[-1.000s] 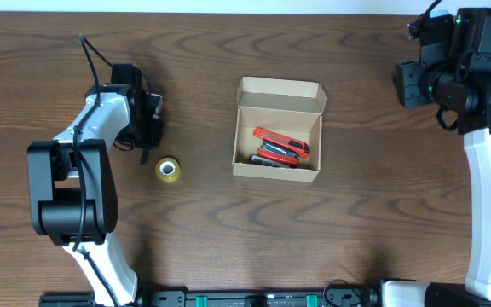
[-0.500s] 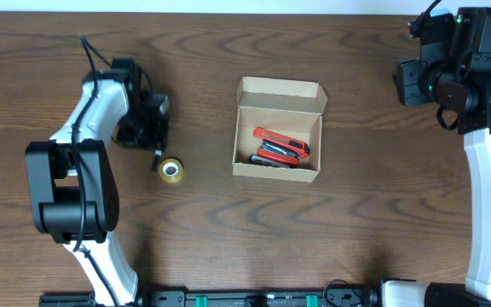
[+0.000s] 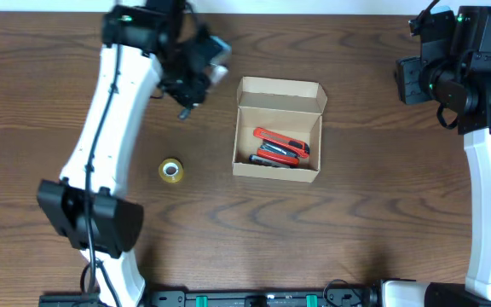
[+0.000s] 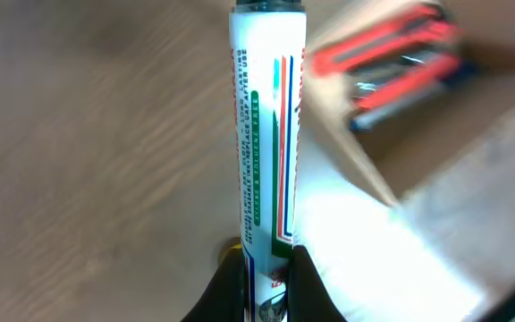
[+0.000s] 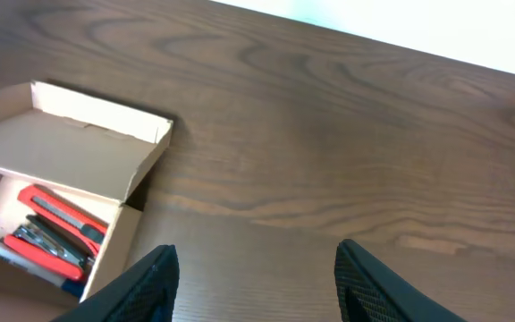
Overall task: Pack container
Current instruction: 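Close the left gripper on the marker and lift it, then carry the marker with the left gripper and lower it into the box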
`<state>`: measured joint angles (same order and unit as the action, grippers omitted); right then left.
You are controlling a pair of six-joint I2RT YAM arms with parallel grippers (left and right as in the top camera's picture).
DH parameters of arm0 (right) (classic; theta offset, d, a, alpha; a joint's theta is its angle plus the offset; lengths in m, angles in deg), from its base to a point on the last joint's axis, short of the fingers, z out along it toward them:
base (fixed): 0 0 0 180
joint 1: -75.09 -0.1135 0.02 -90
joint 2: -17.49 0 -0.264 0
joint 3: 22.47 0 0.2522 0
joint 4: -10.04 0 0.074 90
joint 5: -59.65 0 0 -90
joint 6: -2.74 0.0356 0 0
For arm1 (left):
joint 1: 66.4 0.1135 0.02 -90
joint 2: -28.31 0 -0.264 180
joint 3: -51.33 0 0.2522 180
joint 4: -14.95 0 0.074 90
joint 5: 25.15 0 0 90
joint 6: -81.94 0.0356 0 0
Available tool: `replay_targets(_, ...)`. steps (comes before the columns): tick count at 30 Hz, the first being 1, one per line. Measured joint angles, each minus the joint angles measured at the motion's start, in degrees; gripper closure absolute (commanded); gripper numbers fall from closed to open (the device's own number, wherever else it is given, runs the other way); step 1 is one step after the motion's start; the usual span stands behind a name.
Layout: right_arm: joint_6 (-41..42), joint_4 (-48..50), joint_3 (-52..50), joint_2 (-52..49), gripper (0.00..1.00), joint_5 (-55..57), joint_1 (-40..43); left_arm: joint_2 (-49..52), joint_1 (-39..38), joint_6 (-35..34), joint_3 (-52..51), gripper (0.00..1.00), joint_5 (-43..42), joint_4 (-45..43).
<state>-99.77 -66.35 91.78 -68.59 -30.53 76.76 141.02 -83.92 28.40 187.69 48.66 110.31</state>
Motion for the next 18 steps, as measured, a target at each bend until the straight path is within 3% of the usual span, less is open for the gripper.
replay_targets(10, -1.40, 0.35, 0.00, 0.00, 0.46, 0.22, 0.00, -0.11, -12.41, 23.17, 2.71, 0.94, 1.16, 1.25)
replay_targets(18, -2.60, 0.35, 0.00, 0.00, 0.47, 0.22, 0.00, 0.48, -14.53, 29.77, 2.69, 0.94, 2.47, -5.55)
